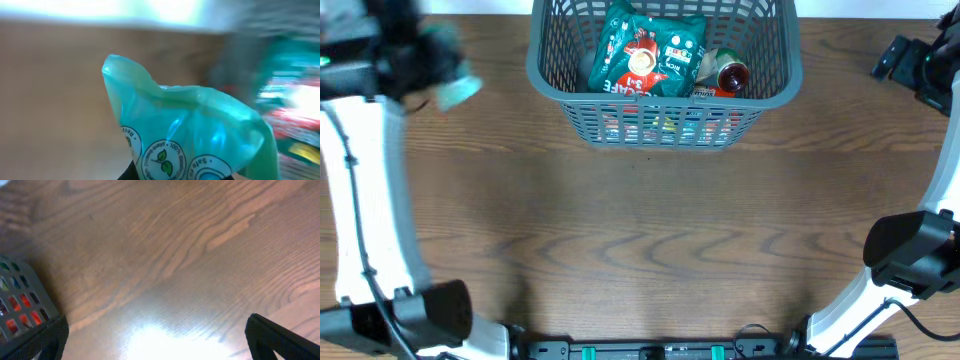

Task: Pack container
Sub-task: 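Carry the tissue pouch into the basket and release, left gripper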

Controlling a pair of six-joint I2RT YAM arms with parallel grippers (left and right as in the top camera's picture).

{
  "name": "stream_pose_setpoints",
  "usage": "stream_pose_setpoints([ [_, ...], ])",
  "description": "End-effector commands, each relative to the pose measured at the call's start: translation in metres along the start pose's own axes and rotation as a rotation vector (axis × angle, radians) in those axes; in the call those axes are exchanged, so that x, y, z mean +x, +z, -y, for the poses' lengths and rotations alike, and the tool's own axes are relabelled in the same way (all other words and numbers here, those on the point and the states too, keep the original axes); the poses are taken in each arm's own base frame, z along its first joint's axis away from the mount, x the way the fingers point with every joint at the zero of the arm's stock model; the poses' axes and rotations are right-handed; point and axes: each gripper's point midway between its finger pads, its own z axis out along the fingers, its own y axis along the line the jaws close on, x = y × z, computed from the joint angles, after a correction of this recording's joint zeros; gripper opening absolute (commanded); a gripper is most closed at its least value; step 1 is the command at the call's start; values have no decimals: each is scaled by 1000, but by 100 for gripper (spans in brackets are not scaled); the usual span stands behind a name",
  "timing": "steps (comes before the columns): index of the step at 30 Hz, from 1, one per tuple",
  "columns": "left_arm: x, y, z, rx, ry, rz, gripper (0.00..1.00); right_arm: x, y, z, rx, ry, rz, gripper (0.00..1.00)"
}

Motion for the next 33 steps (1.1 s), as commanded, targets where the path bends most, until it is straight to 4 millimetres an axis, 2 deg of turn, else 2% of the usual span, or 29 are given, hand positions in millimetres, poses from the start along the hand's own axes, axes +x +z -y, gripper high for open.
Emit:
stream_pose_setpoints([
  [1, -21, -33, 77, 119, 399, 116, 6, 7, -3, -4, -8, -37, -18, 99],
  [2, -20, -35, 100, 149, 520, 137, 6, 8, -3, -4, -7, -38, -25, 99],
  [6, -11, -26, 160, 235, 818, 171, 6, 14, -4, -2, -2, -73, -47, 99],
  [9, -5, -6, 182, 265, 969, 168, 6, 16, -4, -2, 0, -73, -57, 99],
  [11, 1, 17, 192, 279, 1092, 157, 6, 17, -4, -2, -4, -73, -60, 99],
  [17, 4, 94, 202, 285, 1125, 126, 6, 20, -4, -2, -2, -92, -72, 99],
  [20, 18, 131, 202, 294, 1126, 69, 6, 20, -4, -2, -2, -100, -73, 99],
  [24, 42, 163, 193, 280, 1131, -40, 6, 23, -4, -1, 0, -101, -84, 99],
  [27, 57, 173, 188, 291, 1129, -99, 8, 24, -4, -1, 0, -119, -89, 99],
  [28, 60, 175, 187, 294, 1128, -113, 12, 24, -4, -1, 0, -120, -89, 99],
  [31, 62, 176, 184, 293, 1111, -125, 32, 23, -4, 0, 0, -126, -87, 99],
  [33, 60, 174, 183, 289, 1096, -124, 42, 23, -4, 0, 0, -126, -86, 99],
])
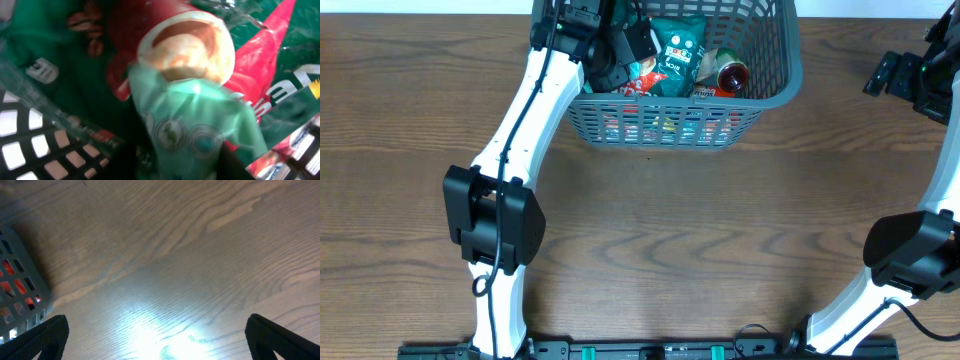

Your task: Pack container

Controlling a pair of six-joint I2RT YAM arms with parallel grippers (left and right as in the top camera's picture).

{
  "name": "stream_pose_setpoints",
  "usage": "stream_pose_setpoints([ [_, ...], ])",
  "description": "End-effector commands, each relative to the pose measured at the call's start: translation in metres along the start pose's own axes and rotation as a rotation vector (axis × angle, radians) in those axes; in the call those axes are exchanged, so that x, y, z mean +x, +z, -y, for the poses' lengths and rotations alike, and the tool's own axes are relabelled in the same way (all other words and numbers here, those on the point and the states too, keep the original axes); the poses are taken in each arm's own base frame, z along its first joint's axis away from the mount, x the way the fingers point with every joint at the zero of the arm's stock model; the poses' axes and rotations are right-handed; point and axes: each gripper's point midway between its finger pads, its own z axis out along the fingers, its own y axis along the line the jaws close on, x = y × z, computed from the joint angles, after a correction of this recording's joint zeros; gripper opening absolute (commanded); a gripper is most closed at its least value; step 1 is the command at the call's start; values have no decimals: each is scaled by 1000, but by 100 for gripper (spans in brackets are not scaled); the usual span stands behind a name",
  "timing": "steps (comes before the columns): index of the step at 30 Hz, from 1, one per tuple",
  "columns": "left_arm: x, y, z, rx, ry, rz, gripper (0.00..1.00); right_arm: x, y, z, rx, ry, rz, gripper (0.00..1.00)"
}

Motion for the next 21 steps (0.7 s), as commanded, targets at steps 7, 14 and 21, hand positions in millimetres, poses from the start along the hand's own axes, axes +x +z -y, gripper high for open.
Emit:
stream_pose_setpoints([
  [7, -24, -84, -30, -142, -147, 118, 77, -15, -4, -16, -65, -101, 73, 99],
  [14, -2, -212, -69, -349, -493, 251, 91, -59, -37, -82, -391, -252, 300, 99],
  [21, 61, -296, -66, -439, -804, 271, 91, -59, -78, -106, -335, -346, 396, 99],
])
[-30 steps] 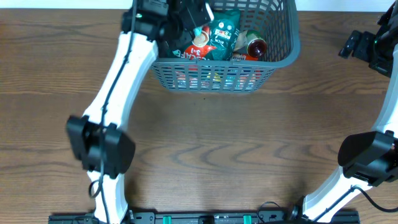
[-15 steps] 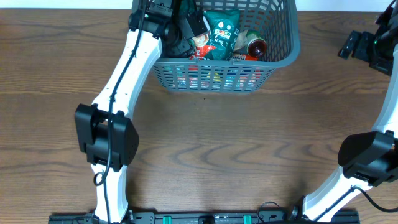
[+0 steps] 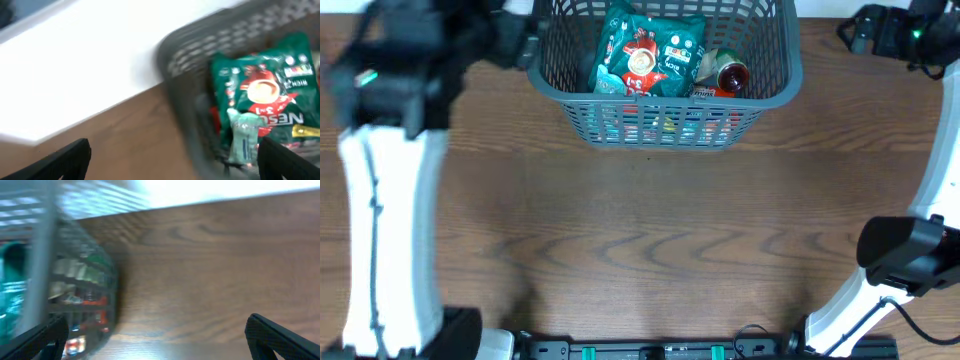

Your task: Pack container

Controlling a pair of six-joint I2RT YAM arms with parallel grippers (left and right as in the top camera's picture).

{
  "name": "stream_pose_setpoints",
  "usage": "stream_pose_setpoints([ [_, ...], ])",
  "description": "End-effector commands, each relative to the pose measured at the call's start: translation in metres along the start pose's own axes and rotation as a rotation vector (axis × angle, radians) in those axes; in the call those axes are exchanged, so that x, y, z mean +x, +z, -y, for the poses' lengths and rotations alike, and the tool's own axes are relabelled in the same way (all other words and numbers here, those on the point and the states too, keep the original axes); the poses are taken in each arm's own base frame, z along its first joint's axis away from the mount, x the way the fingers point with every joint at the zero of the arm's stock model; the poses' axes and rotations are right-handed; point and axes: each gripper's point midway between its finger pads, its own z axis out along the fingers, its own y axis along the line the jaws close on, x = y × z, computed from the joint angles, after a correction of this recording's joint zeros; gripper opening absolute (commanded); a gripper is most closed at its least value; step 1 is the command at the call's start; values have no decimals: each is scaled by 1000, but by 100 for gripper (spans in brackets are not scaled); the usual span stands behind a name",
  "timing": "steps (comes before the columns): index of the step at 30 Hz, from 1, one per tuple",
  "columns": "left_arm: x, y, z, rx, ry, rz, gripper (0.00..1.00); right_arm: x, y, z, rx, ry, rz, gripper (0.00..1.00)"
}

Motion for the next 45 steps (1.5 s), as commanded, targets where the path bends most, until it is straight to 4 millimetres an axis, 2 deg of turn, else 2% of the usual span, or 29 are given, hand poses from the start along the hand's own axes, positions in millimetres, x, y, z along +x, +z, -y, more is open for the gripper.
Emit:
stream_pose_setpoints([
  [1, 12, -22, -13, -38, -173, -21, 91, -10, -27, -14, 82, -41, 46, 99],
  [7, 32, -61, -11, -73, -185, -46, 91, -4, -71, -34, 187, -42, 79, 99],
  [12, 62, -76, 2, -68, -186, -65, 91, 24, -107, -38, 238, -18, 31, 99],
  [17, 106, -77, 19, -62, -185, -71, 93, 54, -139, -39, 264, 6, -9, 99],
  [21, 148, -70, 40, -37, -185, -50, 94, 75, -164, -42, 263, 12, 31, 99],
  [24, 180, -62, 52, -44, -183, -20, 96, 97, -174, -43, 258, 9, 80, 99],
  [26, 199, -57, 61, -39, -182, 12, 98, 116, -172, -44, 248, 5, 116, 99],
  [29, 222, -53, 73, -31, -180, 52, 99, 152, -158, -46, 221, -14, 152, 99],
  [34, 241, -52, 79, -54, -171, 110, 99, 212, -117, -39, 207, -28, 196, 99],
  [38, 252, -50, 83, -46, -173, 82, 99, 249, -97, -32, 211, -26, 162, 99],
  [45, 259, -50, 86, -37, -175, 51, 98, 279, -81, -27, 218, -21, 65, 99],
])
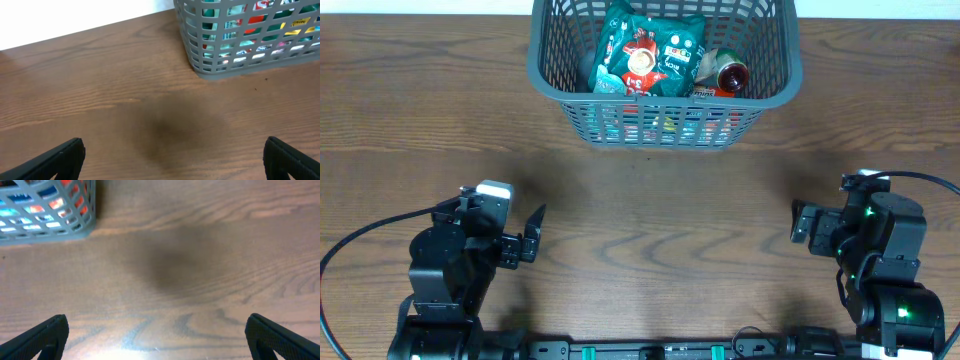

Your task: Pack container

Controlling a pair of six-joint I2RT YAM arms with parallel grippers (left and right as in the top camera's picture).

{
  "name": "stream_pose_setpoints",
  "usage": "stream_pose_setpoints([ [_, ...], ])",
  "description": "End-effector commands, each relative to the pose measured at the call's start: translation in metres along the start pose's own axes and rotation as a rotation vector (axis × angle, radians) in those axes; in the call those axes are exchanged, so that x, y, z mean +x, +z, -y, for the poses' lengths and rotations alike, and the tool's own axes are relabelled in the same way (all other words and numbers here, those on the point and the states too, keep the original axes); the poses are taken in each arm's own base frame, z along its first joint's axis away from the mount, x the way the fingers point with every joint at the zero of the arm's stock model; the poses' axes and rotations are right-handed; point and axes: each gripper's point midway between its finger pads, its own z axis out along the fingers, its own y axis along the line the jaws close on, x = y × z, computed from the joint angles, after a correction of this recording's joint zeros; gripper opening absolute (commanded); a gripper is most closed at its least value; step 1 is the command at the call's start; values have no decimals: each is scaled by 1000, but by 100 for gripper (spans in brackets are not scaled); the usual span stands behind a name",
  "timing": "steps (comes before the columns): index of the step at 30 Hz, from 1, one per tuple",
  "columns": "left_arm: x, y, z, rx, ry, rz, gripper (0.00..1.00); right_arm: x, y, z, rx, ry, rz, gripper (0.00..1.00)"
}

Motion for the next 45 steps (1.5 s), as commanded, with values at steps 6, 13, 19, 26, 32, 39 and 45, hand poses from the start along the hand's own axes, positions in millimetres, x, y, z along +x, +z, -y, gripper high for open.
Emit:
stream_pose_setpoints([
  [6, 1, -1, 1, 5, -7, 2, 99, 17, 1, -1, 0, 3, -64, 99],
  [13, 1, -1, 1, 5, -7, 2, 99, 19, 1, -1, 1, 2, -73, 99],
  [19, 1, -1, 1, 5, -7, 2, 99, 17, -8, 6, 35, -6, -31, 99],
  [26, 1, -1, 1, 5, -7, 2, 99, 16, -50, -23, -133, -56, 224, 99],
  [32, 1, -1, 1, 5, -7, 3, 99, 0, -50, -36, -216, -50, 555, 99],
  [39, 1, -1, 1, 5, -7, 3, 99, -26, -16, -51, -210, -94, 886, 99],
  [45, 1, -1, 1, 5, -7, 3, 99, -7, 13, -40, -125, -76, 852, 99],
])
